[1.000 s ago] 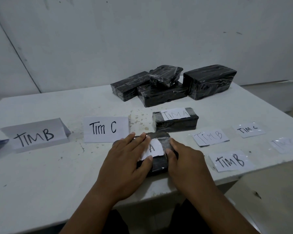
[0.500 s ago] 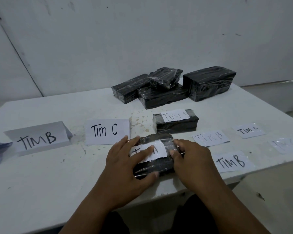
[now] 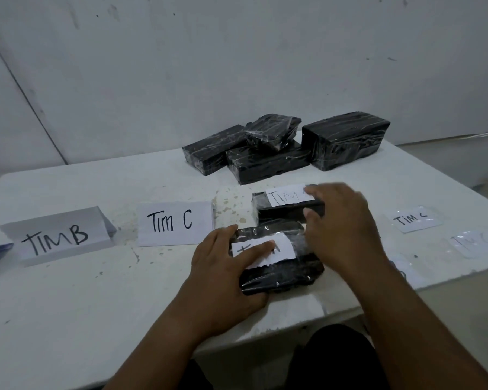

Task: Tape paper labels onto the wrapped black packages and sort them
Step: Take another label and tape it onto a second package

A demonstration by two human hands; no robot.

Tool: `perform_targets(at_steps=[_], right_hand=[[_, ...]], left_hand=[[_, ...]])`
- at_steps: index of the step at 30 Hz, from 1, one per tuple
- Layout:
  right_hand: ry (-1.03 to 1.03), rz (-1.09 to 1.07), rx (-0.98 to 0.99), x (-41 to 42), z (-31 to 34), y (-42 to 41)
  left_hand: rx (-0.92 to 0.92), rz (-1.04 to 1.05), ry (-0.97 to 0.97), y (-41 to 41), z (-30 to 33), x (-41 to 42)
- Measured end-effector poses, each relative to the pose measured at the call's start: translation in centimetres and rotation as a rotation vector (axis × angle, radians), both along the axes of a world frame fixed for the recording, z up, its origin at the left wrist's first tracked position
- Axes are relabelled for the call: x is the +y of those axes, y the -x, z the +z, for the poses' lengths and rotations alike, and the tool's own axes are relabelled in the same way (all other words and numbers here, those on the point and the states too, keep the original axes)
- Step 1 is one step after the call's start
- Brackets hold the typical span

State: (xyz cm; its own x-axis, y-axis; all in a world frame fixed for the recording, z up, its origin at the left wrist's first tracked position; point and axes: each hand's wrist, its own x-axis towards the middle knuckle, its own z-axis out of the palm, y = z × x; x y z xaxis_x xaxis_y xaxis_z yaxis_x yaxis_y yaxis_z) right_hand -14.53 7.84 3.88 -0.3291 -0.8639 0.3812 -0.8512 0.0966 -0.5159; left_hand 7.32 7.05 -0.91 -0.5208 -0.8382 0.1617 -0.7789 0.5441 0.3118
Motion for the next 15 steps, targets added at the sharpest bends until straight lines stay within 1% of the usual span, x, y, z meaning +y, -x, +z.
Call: perform_targets(at_steps=[1,3,5,7,11,13,15], right_hand=[[-0.039,0.010,0.074,-1.2,0.3,0.9],[-0.209,0.074,0.154,-3.5,0.8,2.7],[-0.380,0.185,0.160,-5.5,1.1,4.1],[-0.457,0.271,0.133,-6.9,0.8,4.9],[-0.450,0.340,0.107,-8.4,-0.6,5.4],[-0.364,0.328,0.102,-8.8,-1.0,5.8],[-0.245,0.302,0.066,-8.9,-0.9,6.0]], left_hand=[[0.020,0.001,-0.003,0.3,-0.1,-0.1],[0.101,0.019,-0.027,0.7,-0.4,-0.2],[0.158,0.032,0.001,0.9,-0.8,-0.2],[0.169,0.047,0.063,1.2,-1.2,-0.2],[0.172,0.054,0.159,1.7,-1.3,-0.6],[0.190,0.048,0.167,1.9,-1.5,-1.0],[0.220,0.056,0.133,2.0,-1.8,-1.2]])
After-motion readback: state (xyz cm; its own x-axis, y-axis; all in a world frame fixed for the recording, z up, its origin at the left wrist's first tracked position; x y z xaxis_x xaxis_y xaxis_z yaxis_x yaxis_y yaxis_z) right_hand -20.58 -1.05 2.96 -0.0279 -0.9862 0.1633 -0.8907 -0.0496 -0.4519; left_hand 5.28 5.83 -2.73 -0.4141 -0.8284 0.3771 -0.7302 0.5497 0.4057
